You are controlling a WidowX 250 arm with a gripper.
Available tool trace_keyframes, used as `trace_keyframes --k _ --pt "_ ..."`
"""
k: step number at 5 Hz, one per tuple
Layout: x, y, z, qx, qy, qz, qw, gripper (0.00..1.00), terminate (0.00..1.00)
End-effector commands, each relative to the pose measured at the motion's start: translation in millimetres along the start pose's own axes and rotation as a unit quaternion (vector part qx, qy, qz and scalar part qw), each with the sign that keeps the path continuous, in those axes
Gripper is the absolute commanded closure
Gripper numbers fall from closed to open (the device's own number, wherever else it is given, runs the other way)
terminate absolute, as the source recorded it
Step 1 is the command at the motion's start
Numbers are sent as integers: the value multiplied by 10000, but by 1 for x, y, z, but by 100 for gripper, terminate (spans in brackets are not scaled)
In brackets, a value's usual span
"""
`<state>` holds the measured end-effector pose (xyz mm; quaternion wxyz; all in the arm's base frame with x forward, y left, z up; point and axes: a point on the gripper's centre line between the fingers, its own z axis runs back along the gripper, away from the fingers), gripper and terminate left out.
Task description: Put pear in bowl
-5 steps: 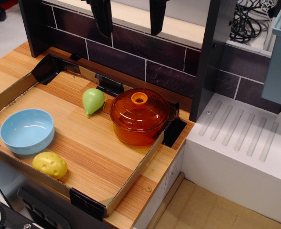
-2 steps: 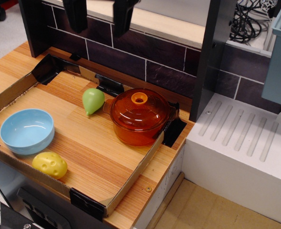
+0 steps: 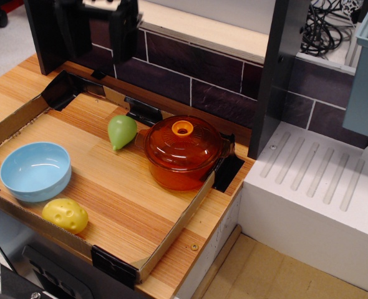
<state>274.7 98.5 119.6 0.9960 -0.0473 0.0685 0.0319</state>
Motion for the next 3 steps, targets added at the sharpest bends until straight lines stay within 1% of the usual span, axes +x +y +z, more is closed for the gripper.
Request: trace_keyframes --k 1,2,3 --pt "0 7 -18 -48 -603 144 9981 0 0" --pt "3 1 -35 20 -652 217 9976 0 0" --pt "9 -2 -44 1 -685 421 9968 0 0"
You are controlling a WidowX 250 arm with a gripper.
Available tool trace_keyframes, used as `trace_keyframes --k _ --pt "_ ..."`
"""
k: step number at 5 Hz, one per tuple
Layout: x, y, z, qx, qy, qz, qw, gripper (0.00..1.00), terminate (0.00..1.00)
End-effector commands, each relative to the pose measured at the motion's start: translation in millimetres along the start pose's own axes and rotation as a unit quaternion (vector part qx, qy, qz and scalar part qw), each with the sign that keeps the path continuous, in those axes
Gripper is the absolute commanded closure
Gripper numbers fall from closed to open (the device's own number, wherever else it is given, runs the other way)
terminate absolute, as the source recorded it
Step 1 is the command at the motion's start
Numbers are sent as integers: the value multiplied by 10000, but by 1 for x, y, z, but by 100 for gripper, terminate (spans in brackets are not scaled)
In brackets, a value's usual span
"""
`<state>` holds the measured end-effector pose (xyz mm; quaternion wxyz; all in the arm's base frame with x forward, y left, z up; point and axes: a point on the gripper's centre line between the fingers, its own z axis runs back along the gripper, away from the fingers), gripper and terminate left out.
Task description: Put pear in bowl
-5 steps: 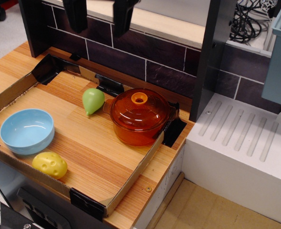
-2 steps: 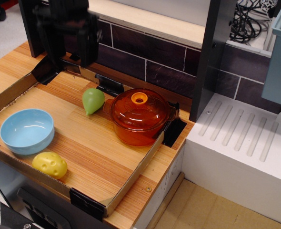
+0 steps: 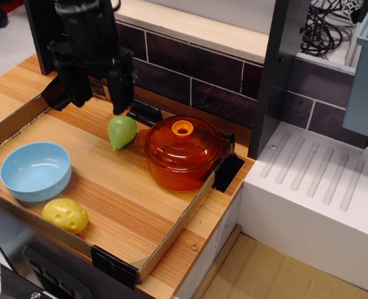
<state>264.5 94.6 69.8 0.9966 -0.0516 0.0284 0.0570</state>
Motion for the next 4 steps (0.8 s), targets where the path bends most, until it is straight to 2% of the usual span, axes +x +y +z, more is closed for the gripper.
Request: trace_keyframes --k 1,2,4 --pt "20 0 2 78 -378 342 9987 0 0" --pt "23 7 -6 300 -437 438 9976 0 0" --pt "23 16 -23 431 -256 518 9974 0 0"
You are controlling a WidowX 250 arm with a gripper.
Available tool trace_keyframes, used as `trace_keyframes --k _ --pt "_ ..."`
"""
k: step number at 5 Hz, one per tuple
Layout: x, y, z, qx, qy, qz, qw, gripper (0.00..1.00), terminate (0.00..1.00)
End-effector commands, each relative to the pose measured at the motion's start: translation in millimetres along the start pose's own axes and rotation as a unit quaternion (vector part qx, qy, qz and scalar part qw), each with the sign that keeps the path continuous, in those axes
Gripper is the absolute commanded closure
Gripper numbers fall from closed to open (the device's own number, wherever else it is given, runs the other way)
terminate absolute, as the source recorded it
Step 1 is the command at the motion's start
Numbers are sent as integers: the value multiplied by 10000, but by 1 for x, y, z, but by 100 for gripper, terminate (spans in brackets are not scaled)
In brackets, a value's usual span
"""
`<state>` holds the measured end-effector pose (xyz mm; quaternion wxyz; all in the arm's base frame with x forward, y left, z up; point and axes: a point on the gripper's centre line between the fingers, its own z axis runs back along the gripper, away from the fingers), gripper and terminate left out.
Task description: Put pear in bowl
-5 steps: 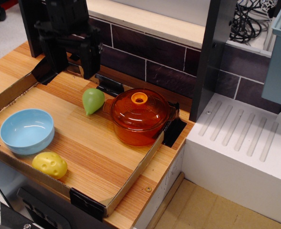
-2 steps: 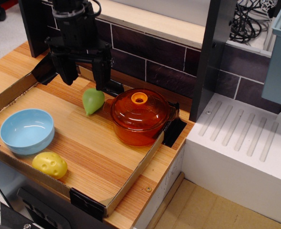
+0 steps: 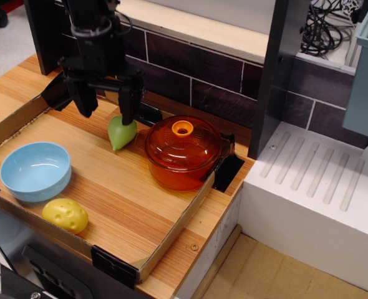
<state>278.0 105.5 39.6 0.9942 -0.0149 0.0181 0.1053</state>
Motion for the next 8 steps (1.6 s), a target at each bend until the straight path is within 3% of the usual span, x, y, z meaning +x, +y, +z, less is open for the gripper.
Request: trace_keyframes --k 1,3,4,6,7,8 --pt "9 1 -9 86 60 80 9999 0 0" --pt "9 -8 -28 -73 199 137 9997 0 0" --pt "6 -6 -14 -164 -15 109 9998 100 0" --pt "16 14 35 -128 -523 -48 9985 100 0" --pt "3 25 49 -188 -204 -5 9996 100 0" --pt "-27 35 49 -247 381 -294 9985 100 0"
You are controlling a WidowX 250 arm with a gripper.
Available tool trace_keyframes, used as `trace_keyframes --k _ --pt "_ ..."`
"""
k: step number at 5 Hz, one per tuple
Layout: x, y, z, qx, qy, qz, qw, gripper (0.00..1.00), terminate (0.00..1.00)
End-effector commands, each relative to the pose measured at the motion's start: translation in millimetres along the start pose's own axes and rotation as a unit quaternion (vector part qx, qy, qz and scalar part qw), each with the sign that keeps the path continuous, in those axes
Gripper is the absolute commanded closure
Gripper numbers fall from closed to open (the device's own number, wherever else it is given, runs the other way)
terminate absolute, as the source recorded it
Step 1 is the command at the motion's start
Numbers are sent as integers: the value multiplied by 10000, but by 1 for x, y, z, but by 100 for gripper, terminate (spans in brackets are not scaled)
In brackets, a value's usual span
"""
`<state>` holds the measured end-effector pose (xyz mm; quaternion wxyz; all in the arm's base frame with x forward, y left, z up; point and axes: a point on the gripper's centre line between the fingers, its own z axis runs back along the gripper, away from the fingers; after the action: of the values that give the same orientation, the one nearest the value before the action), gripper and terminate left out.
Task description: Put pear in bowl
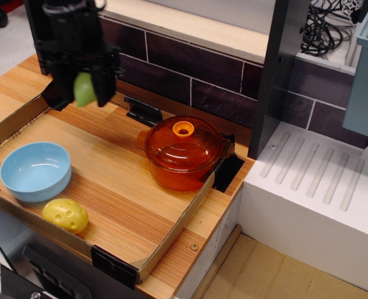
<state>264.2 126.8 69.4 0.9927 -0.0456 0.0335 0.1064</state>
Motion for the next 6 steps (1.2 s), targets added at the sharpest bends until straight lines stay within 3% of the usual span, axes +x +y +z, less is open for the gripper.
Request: trace_keyframes --k 1,2,3,5,6 --pt "-50 19 19 103 517 -377 9979 100 0" --pt "-71 24 9 194 650 -538 9962 100 0" --pt "-77 28 5 511 773 -532 9943 0 0" --pt "-63 22 30 315 299 -462 9980 0 0" --pt "-48 5 60 -5 64 -115 9999 0 0"
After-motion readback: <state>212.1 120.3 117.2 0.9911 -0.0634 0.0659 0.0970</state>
